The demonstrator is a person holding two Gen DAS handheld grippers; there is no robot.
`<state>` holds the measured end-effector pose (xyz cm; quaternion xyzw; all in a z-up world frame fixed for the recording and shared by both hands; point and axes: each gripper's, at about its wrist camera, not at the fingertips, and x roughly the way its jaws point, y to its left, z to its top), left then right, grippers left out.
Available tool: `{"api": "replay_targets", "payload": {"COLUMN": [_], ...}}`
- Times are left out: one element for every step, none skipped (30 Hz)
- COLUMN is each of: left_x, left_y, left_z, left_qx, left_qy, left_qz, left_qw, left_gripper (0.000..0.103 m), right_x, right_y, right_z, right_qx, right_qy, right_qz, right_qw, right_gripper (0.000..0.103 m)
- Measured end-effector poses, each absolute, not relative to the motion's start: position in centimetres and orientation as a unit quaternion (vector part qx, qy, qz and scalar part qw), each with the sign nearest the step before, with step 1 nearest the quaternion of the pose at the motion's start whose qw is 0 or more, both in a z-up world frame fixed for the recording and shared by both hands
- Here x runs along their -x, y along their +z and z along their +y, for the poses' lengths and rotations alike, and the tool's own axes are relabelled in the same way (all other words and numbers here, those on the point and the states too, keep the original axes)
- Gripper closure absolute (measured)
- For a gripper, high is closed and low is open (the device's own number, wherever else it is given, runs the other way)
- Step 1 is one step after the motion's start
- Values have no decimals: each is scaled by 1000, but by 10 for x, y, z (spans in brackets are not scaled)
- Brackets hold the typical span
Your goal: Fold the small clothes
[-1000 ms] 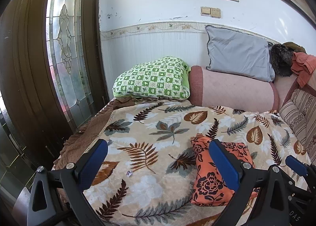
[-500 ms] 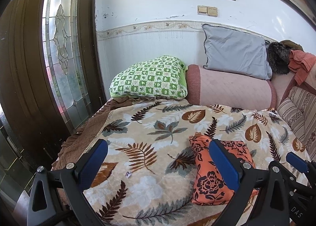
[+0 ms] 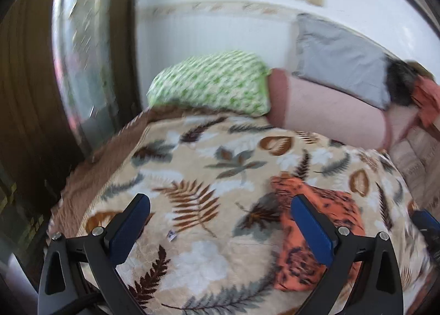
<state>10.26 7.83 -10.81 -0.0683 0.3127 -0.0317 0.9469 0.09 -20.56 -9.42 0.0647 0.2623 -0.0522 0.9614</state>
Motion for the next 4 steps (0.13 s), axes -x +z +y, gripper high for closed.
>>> {"api": "replay_targets", "payload": {"left_x": [-112, -121, -132, -142], "left_y": [-115, -124, -131, -140], "left_z": [88, 96, 102, 107], "left_qx": [81, 89, 94, 97], "left_qy": [-21, -8, 2, 12], "left_qz": [316, 322, 330, 340], "left_qw": [945, 942, 939, 935], "left_gripper": [1, 1, 1, 1], "right_x": [-4, -7, -9, -12], "right_y": [-97, -101, -106, -112], "right_z": [-229, -249, -272, -295], "right_qx": [-81, -96, -112, -127], "right_qy": [-74, -95, -118, -139], "right_qz": [262, 263, 265, 270], "right_qw": [959, 955, 950, 944], "right_gripper": [36, 36, 36, 36]}}
